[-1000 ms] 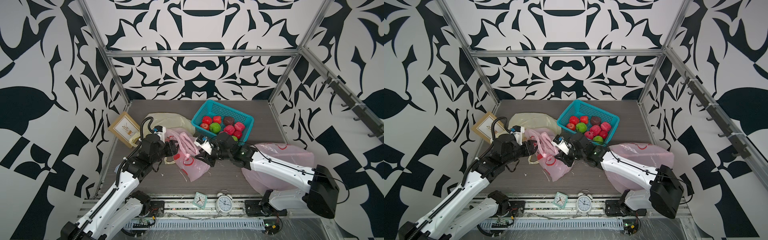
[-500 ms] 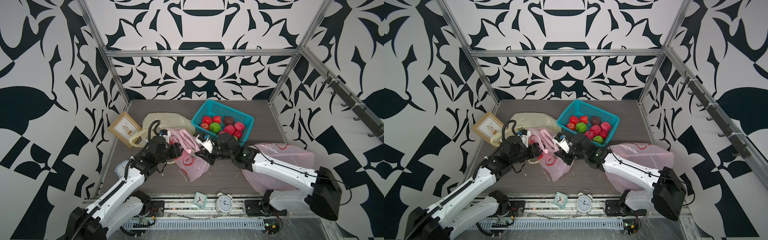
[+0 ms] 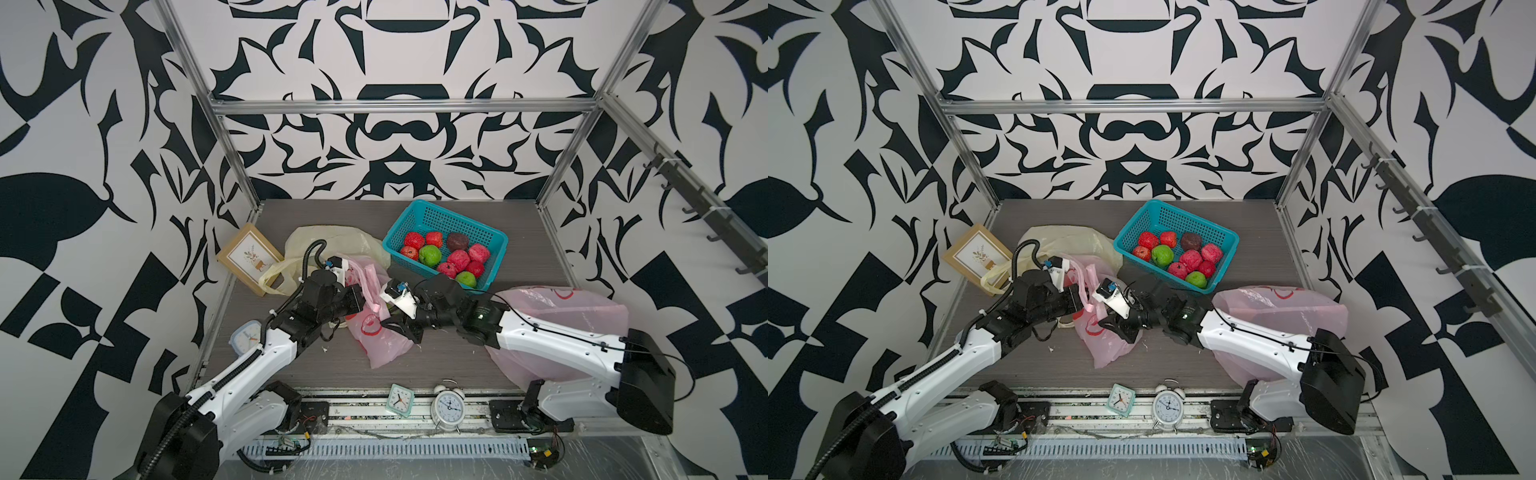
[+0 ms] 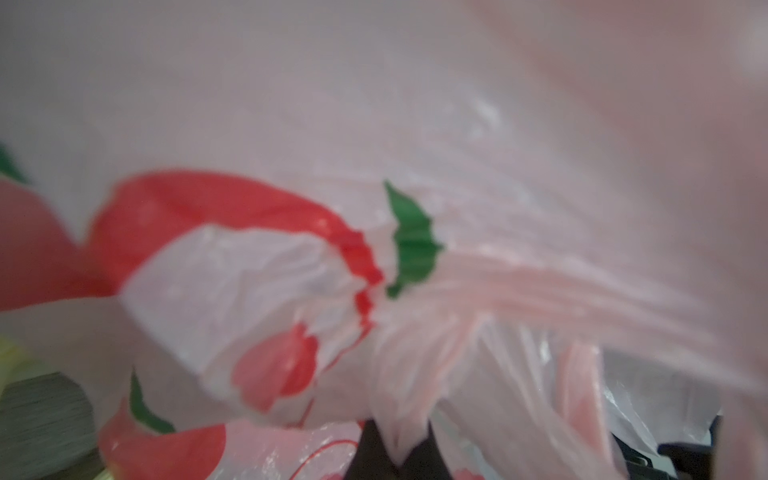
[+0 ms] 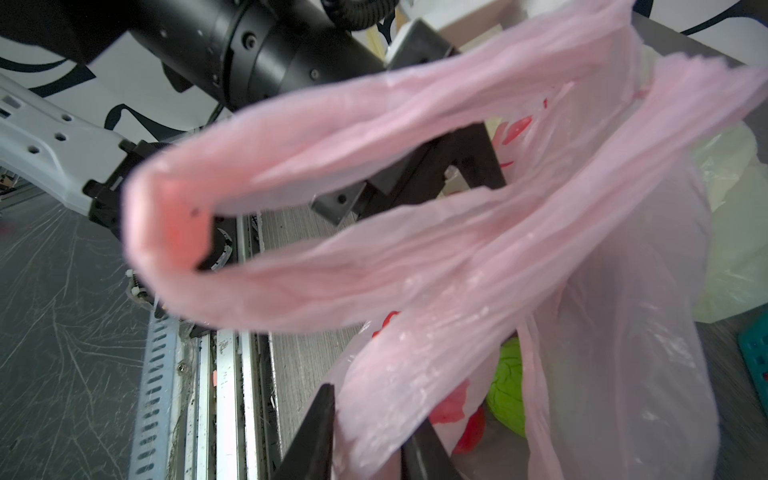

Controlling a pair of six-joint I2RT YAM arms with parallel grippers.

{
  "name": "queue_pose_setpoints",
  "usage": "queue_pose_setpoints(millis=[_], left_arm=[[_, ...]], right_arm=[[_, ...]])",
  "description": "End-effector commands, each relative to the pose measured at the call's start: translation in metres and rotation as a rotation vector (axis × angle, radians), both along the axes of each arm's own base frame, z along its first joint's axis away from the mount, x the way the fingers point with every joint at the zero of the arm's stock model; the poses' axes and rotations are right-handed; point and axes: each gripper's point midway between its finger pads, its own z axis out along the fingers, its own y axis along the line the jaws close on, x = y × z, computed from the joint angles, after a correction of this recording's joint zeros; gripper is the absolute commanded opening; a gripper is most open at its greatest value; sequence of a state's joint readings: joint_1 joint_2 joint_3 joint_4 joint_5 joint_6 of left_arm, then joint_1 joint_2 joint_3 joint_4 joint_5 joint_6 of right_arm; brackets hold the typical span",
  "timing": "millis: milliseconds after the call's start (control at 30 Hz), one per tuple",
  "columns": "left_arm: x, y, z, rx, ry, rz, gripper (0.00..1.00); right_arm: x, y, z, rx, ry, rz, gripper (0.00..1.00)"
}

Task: Untie the knot of a plastic bag & take out the apple
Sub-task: Untie the plastic bag at the center of the board.

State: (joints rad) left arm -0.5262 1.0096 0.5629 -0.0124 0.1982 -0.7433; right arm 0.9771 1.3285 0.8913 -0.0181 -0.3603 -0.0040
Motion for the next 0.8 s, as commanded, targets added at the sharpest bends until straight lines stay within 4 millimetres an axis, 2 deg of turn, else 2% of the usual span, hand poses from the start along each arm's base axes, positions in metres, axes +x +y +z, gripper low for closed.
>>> queue_pose_setpoints(millis=[0,133,200,267,333,500,600,700,767], left_arm=[[-0.003,0.002,0.010,0.006,-0.040,-0.010,0.00],[-0.006,0.024,0.020,0.066,-0.065,0.013,0.00],[-0.005,0.036,0.018,0.056,-0.063,0.034,0.00],[-0.004,0.047,0.009,0.033,-0.048,0.043,0.00],[-0.003,0.056,-0.004,0.031,-0.029,0.057,0.00],[-0.002,0.062,-0.027,0.033,0.025,0.047,0.00],[-0.002,0.061,-0.034,0.039,0.038,0.036,0.00],[-0.002,0.062,-0.037,0.041,0.039,0.030,0.00],[-0.004,0.063,-0.038,0.047,0.036,0.031,0.00]], right_arm=[[-0.003,0.012,0.029,0.060,-0.047,0.040,0.29],[-0.025,0.017,0.039,0.072,0.011,0.154,0.38],[-0.039,0.022,0.047,0.074,0.065,0.239,0.42],[-0.054,0.026,0.052,0.061,0.119,0.329,0.42],[-0.063,0.028,0.050,0.018,0.149,0.379,0.47],[-0.073,0.024,0.044,-0.045,0.185,0.434,0.54],[-0.059,0.018,0.054,-0.012,0.116,0.366,0.56],[-0.023,0.007,0.068,0.032,0.026,0.179,0.58],[0.009,-0.006,0.079,0.080,0.000,0.026,0.58]])
